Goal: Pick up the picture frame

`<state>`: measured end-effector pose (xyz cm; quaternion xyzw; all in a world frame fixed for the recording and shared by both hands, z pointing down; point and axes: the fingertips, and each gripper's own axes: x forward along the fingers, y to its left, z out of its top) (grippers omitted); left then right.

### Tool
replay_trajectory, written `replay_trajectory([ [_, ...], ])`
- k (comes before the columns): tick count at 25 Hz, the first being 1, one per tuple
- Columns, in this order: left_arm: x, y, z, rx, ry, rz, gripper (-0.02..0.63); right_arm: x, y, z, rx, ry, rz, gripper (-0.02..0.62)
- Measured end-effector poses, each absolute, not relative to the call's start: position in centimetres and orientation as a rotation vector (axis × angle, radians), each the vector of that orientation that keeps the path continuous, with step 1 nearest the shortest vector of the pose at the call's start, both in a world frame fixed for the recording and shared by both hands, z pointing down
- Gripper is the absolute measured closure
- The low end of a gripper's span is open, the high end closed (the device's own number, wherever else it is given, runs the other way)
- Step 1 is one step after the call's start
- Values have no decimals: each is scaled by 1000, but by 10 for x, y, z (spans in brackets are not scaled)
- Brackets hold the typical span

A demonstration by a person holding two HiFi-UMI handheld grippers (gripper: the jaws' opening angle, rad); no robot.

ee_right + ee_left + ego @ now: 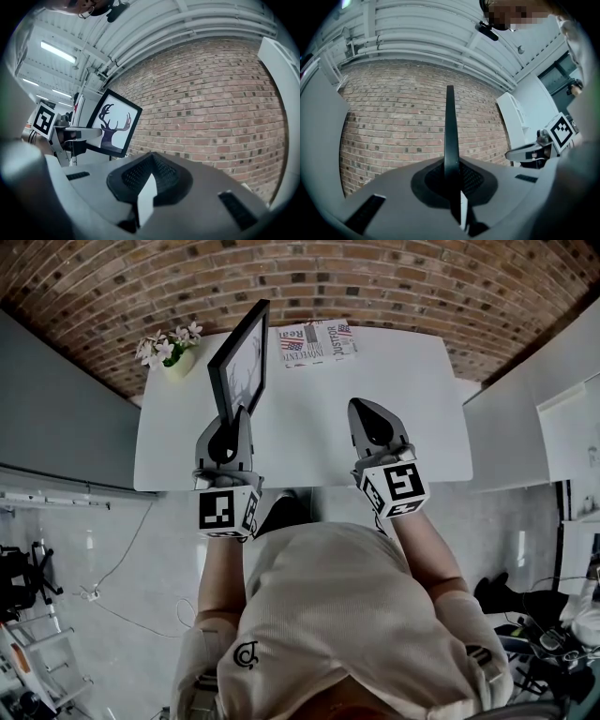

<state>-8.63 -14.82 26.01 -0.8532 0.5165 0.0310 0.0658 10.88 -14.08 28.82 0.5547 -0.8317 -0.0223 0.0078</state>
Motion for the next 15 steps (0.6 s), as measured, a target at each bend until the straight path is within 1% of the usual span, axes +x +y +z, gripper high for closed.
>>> replay_trajectory([
  [15, -84, -142, 270, -2615, 1546, 65, 583, 107, -137, 299, 1703, -2602, -26, 591],
])
